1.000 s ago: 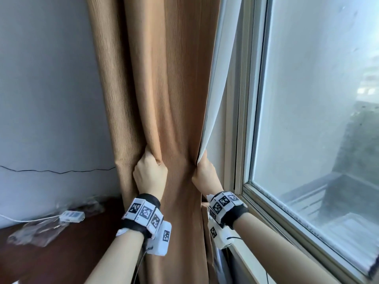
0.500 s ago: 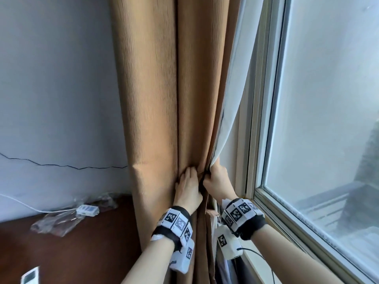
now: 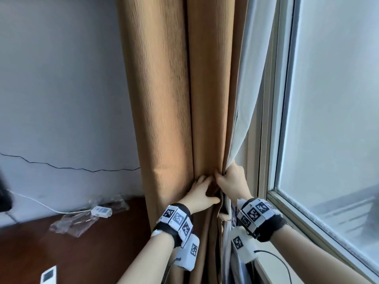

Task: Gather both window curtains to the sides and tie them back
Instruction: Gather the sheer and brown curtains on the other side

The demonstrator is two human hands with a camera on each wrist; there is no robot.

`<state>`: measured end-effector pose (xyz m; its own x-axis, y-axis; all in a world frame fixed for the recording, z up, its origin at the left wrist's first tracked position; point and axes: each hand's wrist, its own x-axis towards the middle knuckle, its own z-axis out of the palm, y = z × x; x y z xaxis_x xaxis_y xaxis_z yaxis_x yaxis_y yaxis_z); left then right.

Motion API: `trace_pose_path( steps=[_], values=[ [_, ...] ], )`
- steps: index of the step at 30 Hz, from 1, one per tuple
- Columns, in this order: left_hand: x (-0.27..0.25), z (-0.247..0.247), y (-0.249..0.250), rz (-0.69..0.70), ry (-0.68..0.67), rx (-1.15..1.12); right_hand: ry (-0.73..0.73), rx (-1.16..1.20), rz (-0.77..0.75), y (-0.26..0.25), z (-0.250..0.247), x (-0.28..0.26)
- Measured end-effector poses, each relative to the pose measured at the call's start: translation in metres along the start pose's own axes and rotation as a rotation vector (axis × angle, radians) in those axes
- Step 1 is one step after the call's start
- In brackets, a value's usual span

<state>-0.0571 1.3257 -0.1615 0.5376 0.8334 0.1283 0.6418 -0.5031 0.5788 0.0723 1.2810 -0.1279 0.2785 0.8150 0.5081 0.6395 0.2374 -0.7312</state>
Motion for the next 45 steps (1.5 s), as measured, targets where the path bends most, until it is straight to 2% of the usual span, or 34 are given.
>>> trace_pose_path(
  steps=[2, 5, 7, 10, 13, 15, 17, 21, 24, 26, 28, 33, 36, 38, 40, 43, 45],
  values=[
    [0.000, 0.001, -0.002, 0.085, 0.096, -0.131, -0.017, -0.022, -0.014, 0.006, -0.001, 0.006],
    [-0.005, -0.004, -0.002, 0.183, 0.314, -0.216, -0.042, -0.040, -0.057, 0.009, -0.008, 0.011],
    [-0.014, -0.016, 0.001, 0.244, 0.515, -0.161, -0.029, -0.033, -0.070, 0.011, -0.013, 0.013],
    [-0.037, -0.042, 0.005, 0.323, 0.855, 0.096, -0.012, -0.040, -0.058, 0.014, -0.015, 0.013],
    [-0.051, -0.063, 0.005, 0.202, 1.129, 0.219, -0.011, -0.062, -0.058, 0.015, -0.012, 0.013],
    [-0.057, -0.071, 0.003, 0.067, 1.216, 0.157, -0.007, -0.061, -0.049, 0.013, -0.010, 0.010],
    [-0.060, -0.075, -0.002, -0.008, 1.258, 0.070, -0.013, -0.066, -0.051, 0.010, -0.008, 0.007],
    [-0.068, -0.071, 0.006, 0.063, 1.191, -0.187, -0.029, -0.072, -0.036, 0.005, -0.004, 0.006],
    [-0.073, -0.065, 0.022, -0.019, 1.185, -0.249, -0.037, -0.062, -0.018, 0.003, -0.004, 0.004],
    [-0.074, -0.060, 0.030, -0.064, 1.176, -0.171, -0.043, -0.057, -0.013, 0.002, -0.004, 0.002],
    [-0.068, -0.049, 0.031, -0.012, 1.112, 0.024, -0.040, -0.050, -0.014, 0.002, -0.004, 0.001],
    [-0.048, 0.012, 0.039, 0.019, 0.664, 0.418, -0.052, 0.002, 0.000, -0.002, -0.002, -0.006],
    [-0.036, 0.044, 0.038, -0.077, 0.337, 0.573, -0.065, 0.028, 0.001, -0.003, 0.001, -0.008],
    [-0.026, 0.050, 0.034, -0.146, 0.176, 0.638, -0.083, 0.040, 0.019, -0.003, -0.001, -0.009],
    [-0.017, 0.049, 0.029, -0.175, 0.148, 0.629, -0.104, 0.041, 0.020, -0.004, -0.007, -0.011],
    [-0.015, 0.041, 0.028, -0.200, 0.257, 0.550, -0.150, 0.037, 0.003, -0.008, -0.016, -0.014],
    [-0.013, 0.039, 0.027, -0.219, 0.250, 0.537, -0.161, 0.029, -0.004, -0.008, -0.017, -0.016]
  ],
)
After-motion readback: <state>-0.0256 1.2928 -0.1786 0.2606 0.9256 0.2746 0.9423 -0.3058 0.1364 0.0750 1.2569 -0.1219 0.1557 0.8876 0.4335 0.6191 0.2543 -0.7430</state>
